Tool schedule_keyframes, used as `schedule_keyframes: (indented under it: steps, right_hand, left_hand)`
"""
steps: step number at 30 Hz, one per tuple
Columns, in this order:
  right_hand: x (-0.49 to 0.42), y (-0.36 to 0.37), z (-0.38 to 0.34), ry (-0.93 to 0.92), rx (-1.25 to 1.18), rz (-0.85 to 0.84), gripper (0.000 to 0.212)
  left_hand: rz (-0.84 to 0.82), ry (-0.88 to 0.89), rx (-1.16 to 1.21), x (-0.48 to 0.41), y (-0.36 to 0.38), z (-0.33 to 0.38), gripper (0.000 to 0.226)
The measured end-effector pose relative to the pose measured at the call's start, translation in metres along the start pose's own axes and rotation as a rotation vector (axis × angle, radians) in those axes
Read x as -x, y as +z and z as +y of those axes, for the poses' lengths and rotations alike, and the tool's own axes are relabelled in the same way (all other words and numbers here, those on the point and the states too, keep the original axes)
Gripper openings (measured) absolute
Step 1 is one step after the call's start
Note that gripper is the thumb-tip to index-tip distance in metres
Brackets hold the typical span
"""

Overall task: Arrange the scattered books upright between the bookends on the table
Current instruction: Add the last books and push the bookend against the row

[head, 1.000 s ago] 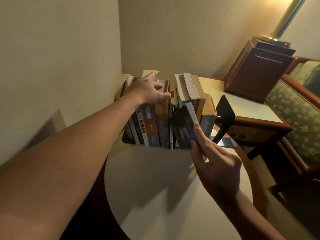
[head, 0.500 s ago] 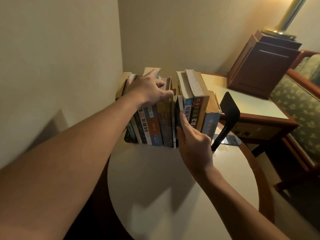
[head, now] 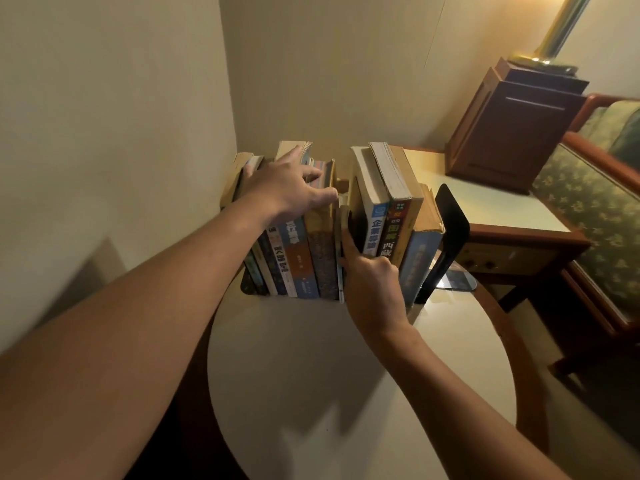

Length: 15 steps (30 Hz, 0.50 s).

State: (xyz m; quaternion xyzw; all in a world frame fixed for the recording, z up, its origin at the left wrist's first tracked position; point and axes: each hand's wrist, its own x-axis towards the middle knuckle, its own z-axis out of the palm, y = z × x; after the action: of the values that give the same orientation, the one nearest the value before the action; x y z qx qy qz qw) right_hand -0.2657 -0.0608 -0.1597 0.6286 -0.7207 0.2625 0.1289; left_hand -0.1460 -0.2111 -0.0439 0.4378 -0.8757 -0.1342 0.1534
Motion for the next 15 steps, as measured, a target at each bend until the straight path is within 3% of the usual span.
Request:
schedule_keyframes:
  steps: [10,15]
  right_hand:
    - [-0.003,0.009,-0.004,0.144,-0.033,-0.006,0.053]
    - [0.004,0.003,-0.009,0.193,-0.183,0.010,0.048]
  left_hand:
    - [-0.029,0.009,-0.007,-0.001,0.001,0.012,0.069]
    - [-0.042,0.010,-0.020,0.000,0.001,0.014,0.069]
